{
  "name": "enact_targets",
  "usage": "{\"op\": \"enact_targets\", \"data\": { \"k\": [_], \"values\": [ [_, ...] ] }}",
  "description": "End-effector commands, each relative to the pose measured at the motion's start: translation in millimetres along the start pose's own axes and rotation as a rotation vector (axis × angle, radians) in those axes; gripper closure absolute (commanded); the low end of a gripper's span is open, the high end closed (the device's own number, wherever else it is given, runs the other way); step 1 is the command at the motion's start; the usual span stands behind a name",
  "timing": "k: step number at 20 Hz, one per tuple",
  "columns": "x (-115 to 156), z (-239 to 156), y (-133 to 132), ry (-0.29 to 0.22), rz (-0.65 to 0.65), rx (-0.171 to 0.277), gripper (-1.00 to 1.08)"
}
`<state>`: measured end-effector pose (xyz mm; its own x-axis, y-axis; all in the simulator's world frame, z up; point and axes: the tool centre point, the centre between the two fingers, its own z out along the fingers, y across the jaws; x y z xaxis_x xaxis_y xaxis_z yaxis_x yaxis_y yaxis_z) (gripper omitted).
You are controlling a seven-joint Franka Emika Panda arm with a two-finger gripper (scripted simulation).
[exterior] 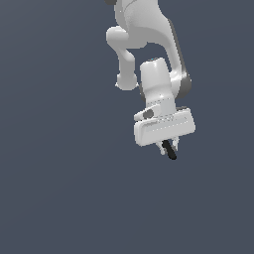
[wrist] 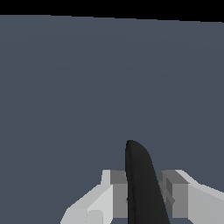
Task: Pick up the object and move it to a goal position.
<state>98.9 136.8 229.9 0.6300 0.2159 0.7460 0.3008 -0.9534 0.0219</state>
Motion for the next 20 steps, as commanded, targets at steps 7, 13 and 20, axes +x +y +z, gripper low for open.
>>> {"op": "enact_targets", "data": {
  "k": [7,13,20],
  "values": [
    [44,-57,-33,0.006,0.004,0.003,1.08],
    [65,-83,-48,0.007,0.006,0.005,1.08],
    [84,-107,-62,0.007,0.007,0.005,1.08]
  ]
}}
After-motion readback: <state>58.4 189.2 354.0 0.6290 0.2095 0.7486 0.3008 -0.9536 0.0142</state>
